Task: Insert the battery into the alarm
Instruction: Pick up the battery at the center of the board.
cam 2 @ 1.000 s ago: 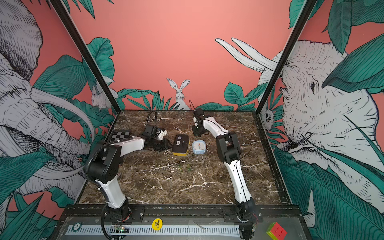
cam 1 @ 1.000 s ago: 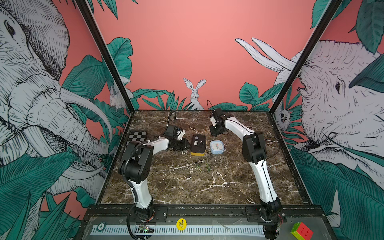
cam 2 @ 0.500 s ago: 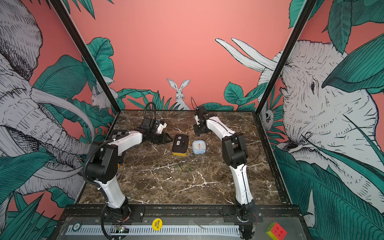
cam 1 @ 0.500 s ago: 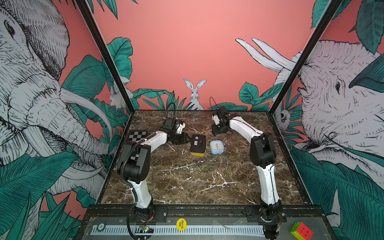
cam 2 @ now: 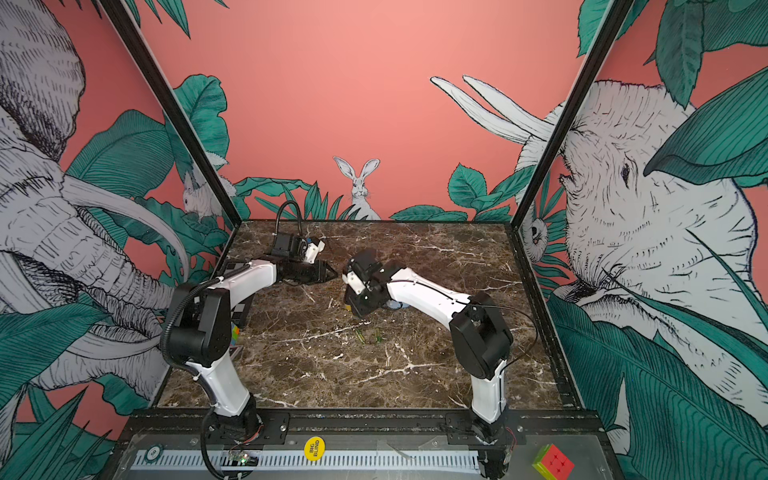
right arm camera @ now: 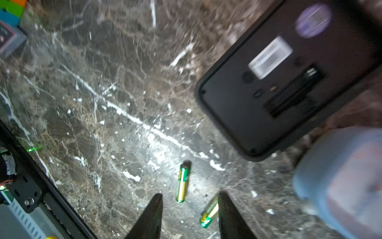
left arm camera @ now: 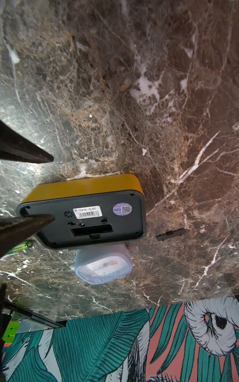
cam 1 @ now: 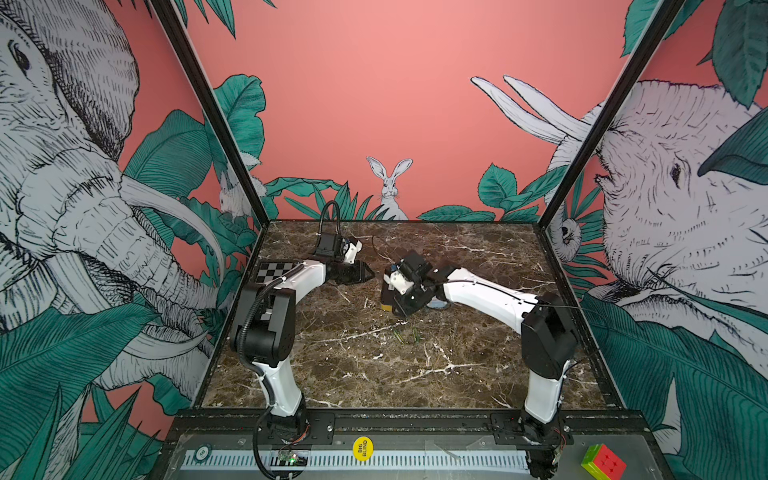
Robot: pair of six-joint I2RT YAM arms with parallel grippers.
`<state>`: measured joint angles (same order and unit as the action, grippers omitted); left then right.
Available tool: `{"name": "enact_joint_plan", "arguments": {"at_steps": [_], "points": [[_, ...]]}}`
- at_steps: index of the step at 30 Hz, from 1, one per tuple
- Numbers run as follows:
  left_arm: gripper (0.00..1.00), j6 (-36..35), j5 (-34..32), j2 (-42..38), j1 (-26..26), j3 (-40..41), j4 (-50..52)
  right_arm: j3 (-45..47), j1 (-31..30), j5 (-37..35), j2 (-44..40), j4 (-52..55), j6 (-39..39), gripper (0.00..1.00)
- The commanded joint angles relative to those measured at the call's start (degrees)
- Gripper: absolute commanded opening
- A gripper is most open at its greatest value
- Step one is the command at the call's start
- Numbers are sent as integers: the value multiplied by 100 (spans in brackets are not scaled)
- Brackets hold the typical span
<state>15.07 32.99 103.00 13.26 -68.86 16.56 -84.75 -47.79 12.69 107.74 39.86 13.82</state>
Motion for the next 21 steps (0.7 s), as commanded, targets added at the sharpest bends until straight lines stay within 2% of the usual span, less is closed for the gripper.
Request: {"name": "enact_joint_plan", "arguments": {"at_steps": [1,9,21], "points": [[42,-83,32,-387,-52,174,-57,140,-18,-93,98,-189,392,44],[41,-100,-18,-622,-51,438,16,-27,-134,-94,620,-157,417,43],[40,-248,-73,-765,-51,610,237,-299,-291,-222,1118,164,559,37]]}}
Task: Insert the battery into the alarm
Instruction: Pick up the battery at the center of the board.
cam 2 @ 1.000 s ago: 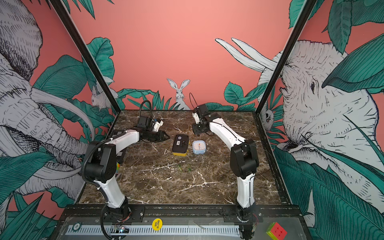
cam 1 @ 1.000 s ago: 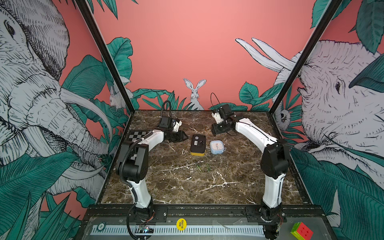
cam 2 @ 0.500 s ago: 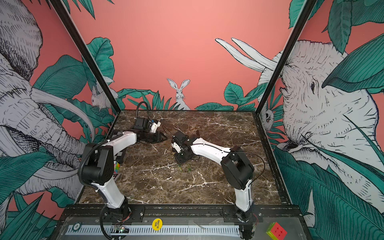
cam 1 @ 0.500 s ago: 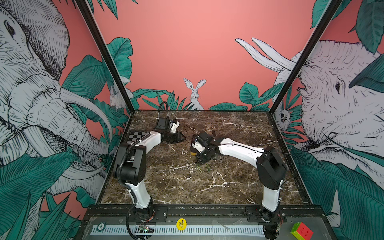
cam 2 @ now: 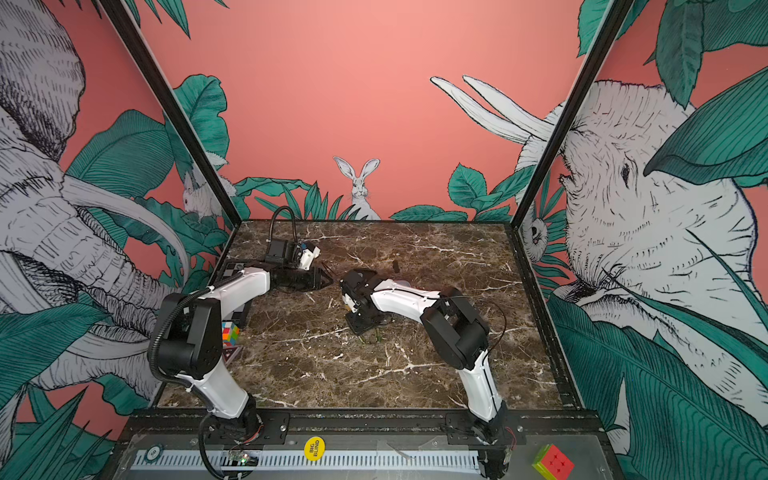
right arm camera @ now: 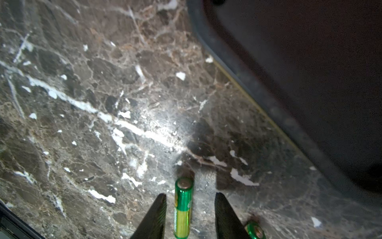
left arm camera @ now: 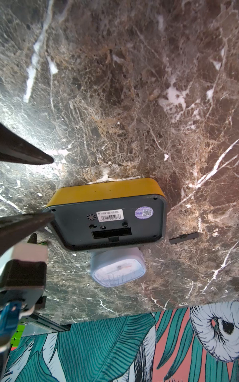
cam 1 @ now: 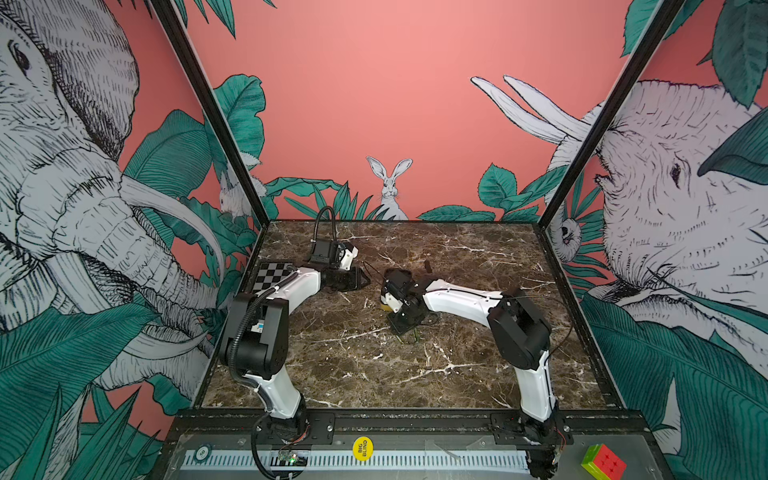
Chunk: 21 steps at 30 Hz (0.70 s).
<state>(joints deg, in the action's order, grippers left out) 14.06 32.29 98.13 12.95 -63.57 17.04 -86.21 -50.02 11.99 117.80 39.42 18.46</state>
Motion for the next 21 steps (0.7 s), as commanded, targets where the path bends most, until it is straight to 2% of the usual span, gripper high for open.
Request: {"name": "enact_joint_plan", "arguments": {"at_steps": [1,5,10,21], "points": [[40,-164,-3,-278,-21,89,207,-184,-79,-190,144,257,121,36],[40,-235,5,-292,-21,106,274,-319,-128,-296,258,499,152,31],[40,-281,24,-272,-21,133,292,-387,-165,-409,331,733,204,30],[39,-247,14,-310,-21,212,230,-604,-171,-354,573,679,255,22]]}}
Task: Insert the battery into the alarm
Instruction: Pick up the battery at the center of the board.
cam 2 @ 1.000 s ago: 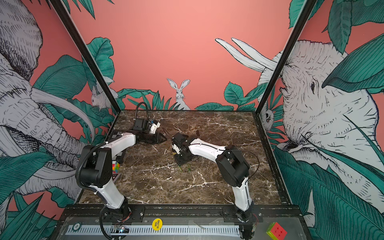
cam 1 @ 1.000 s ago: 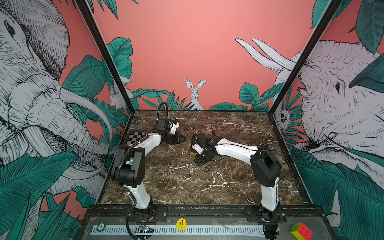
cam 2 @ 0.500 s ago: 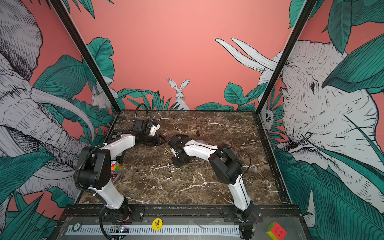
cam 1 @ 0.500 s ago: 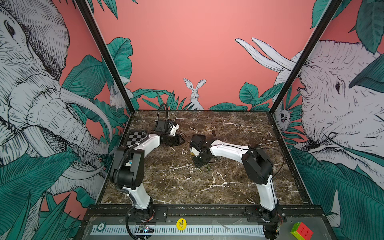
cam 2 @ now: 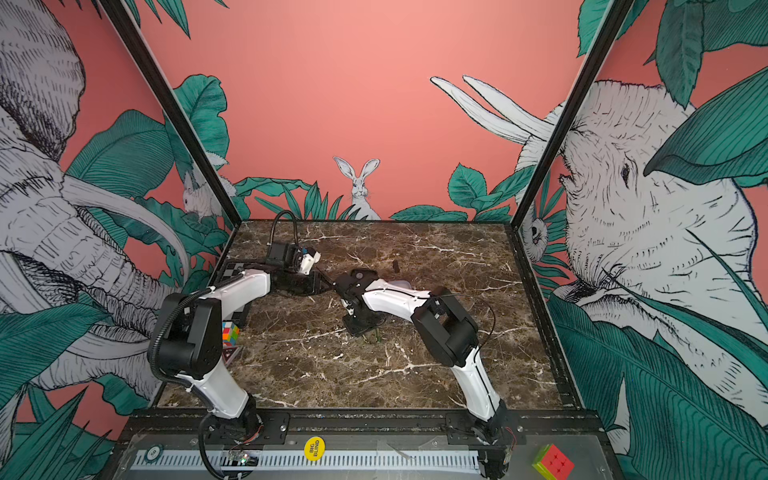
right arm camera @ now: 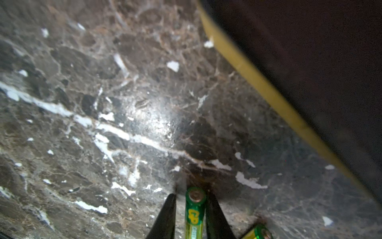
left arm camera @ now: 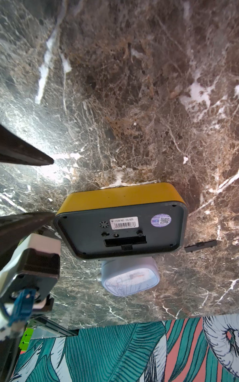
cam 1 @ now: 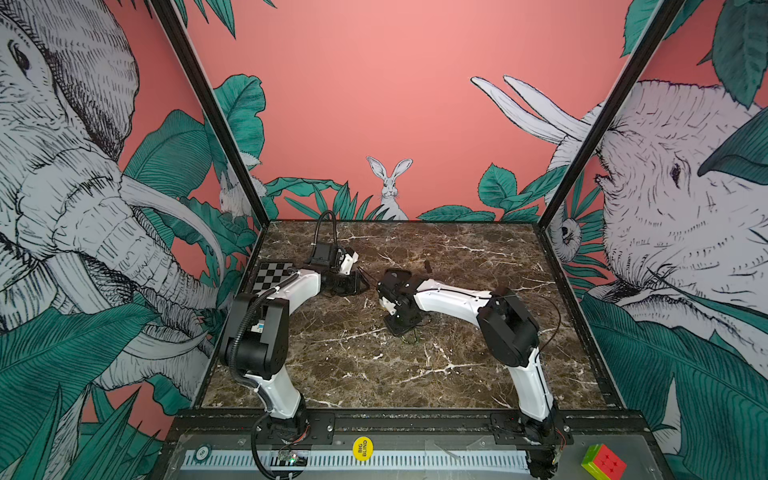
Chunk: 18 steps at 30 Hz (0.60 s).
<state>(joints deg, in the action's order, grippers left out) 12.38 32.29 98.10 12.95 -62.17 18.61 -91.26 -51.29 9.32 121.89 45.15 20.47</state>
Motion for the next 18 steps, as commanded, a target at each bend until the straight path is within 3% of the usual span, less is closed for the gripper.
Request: {"name": "enact_joint_plan", "arguments": {"at_steps": [1,6,11,18], "points": [[39,-76,15,-299,-21,70,72,-111,-46,-77,173,123,61,20],[39,-52,-3,-285,-21,56,68,-109,-44,-81,108,223,-14,9],[39,9,-13,-295,-21,6,29,-224,23,-141,-192,66,52,6],[39,97,-1,-294,-21,-188,-33,405,605,-332,-1339,-2260,487,5]]}}
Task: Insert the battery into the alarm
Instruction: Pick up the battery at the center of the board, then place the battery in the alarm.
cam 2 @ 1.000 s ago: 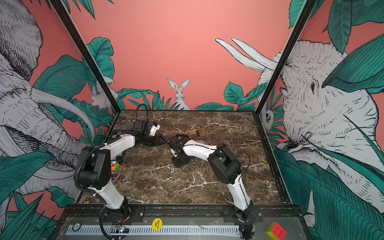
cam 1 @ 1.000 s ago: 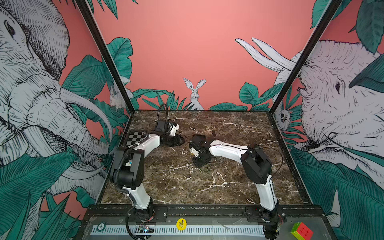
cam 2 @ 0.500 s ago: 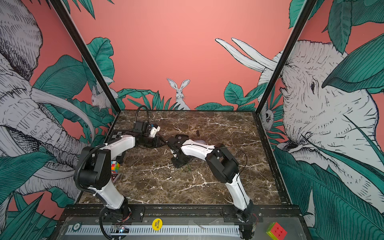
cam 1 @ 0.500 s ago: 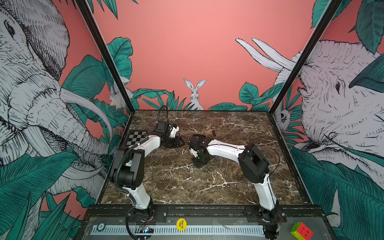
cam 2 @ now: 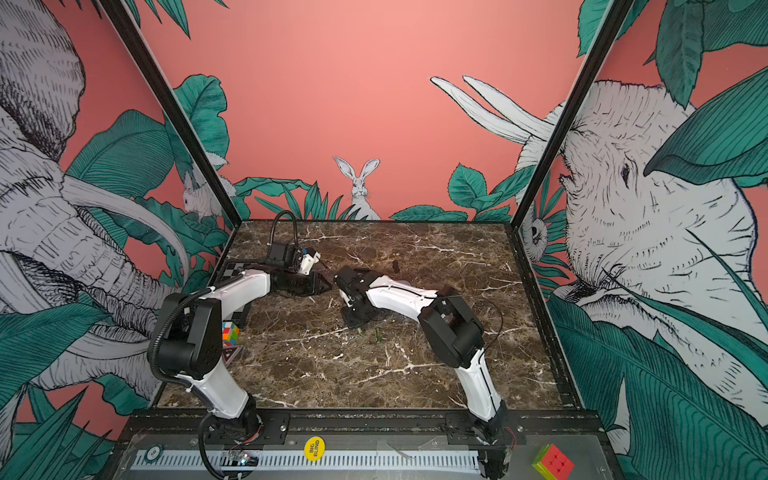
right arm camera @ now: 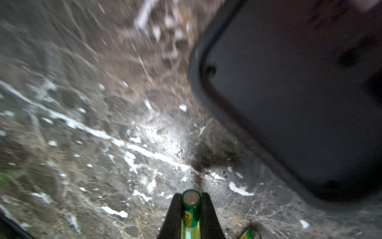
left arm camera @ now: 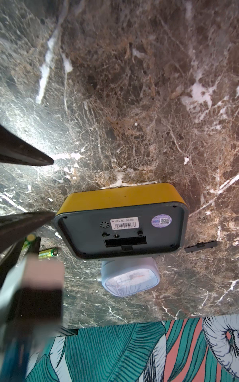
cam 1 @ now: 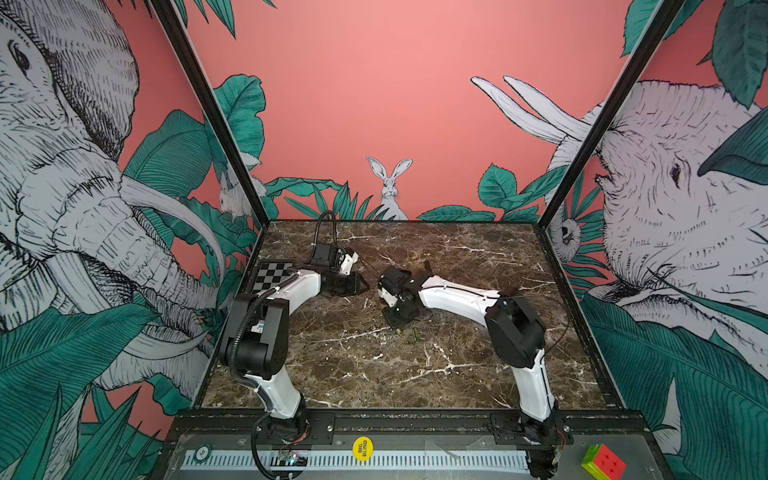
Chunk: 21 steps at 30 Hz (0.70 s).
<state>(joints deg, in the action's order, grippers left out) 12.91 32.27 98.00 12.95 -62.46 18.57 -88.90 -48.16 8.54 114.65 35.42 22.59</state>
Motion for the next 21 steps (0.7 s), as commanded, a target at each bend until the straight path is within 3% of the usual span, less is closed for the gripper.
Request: {"name": "enact_joint_plan", "arguments": {"at_steps": [1,7,12,21], "points": [[39,54,5,-268,-21,-183,-40,332,429,-305,-694,-1781,356,4],[39,70,-9,-288,-21,-288,-12,676,893,-622,-409,-3639,641,2],[39,63,-74,-322,-21,-346,72,665,906,-895,15,-4182,541,1],[39,55,-124,-325,-21,-361,185,1330,847,-1309,18,-4873,606,0]]}}
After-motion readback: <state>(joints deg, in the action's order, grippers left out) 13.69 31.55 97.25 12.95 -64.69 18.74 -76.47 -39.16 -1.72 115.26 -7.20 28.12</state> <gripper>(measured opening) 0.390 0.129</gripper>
